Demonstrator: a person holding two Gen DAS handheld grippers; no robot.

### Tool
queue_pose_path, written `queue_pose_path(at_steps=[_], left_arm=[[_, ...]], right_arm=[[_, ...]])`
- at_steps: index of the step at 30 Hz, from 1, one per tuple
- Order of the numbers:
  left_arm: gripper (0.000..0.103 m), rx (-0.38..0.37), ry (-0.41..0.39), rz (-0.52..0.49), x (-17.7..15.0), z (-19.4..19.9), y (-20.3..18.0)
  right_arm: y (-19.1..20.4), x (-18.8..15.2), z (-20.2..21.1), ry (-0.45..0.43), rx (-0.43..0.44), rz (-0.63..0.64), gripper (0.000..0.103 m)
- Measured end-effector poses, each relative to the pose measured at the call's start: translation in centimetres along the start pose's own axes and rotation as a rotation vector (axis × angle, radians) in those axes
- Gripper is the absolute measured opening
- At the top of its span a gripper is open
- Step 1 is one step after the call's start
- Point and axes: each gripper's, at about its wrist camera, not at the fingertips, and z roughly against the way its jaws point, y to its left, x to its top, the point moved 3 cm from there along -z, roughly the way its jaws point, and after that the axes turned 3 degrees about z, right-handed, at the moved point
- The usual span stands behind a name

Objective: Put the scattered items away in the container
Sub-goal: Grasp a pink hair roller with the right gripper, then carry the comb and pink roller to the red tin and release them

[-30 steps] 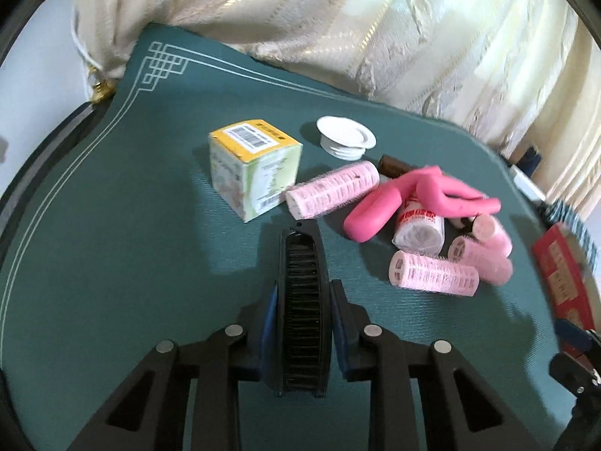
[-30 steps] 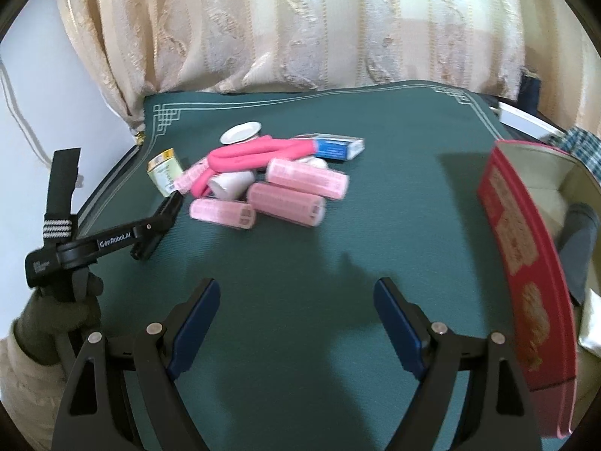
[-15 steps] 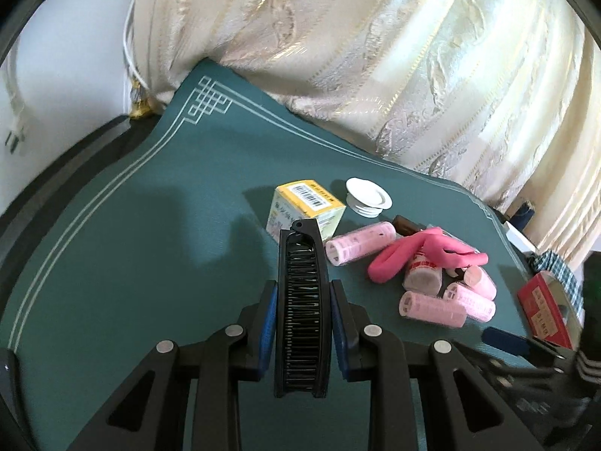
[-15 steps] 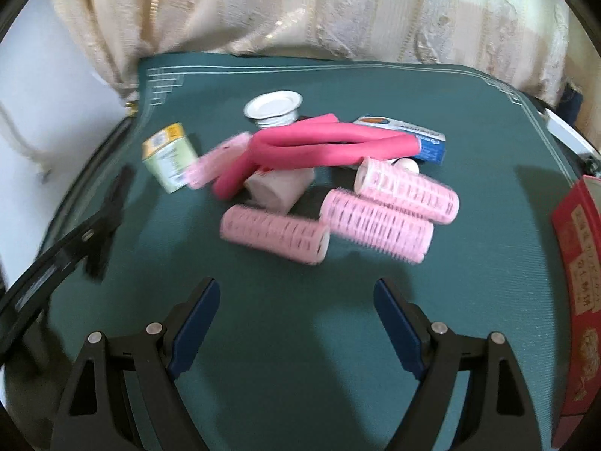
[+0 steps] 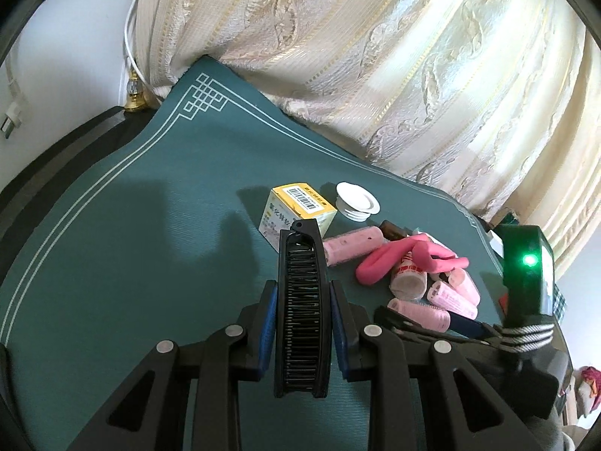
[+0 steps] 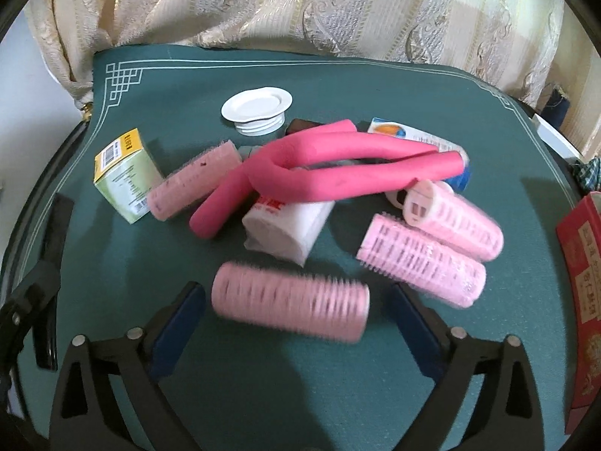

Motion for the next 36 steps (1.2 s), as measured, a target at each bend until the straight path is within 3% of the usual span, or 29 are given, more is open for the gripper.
queue_pose_path(at_steps=[5,9,22,30,36], left_arm=[[0.027,-0.008,0.005,-0.015,-0.1,-0.1,-0.4],[0.027,0.0,0.01,-0.014,-0.1,-0.2,-0.3],[0.027,0.004,0.045,-0.062,-0.9,-1.3,-1.1],[0.028,-0.007,0.041,-0.097,-1.2,-1.3,-1.9],[0.027,-0.027,0.049,-0.103,-1.5,-1.3,-2.9]], right_arm=[[0.1,-0.1,-0.2,-0.004,-0.015,0.028,0.098],[-0.2,-0.4,0.4,-0.025,-0.026,0.042,0.076],[-1.7,-2.2,3.1,-0.073,0.095,0.03,0.076],[-3.5,-2.9,6.0,-0.136,0.082,0.015,0.076],[-6.8,-4.4,8.8,-0.201,0.027,-0.001,0.076]])
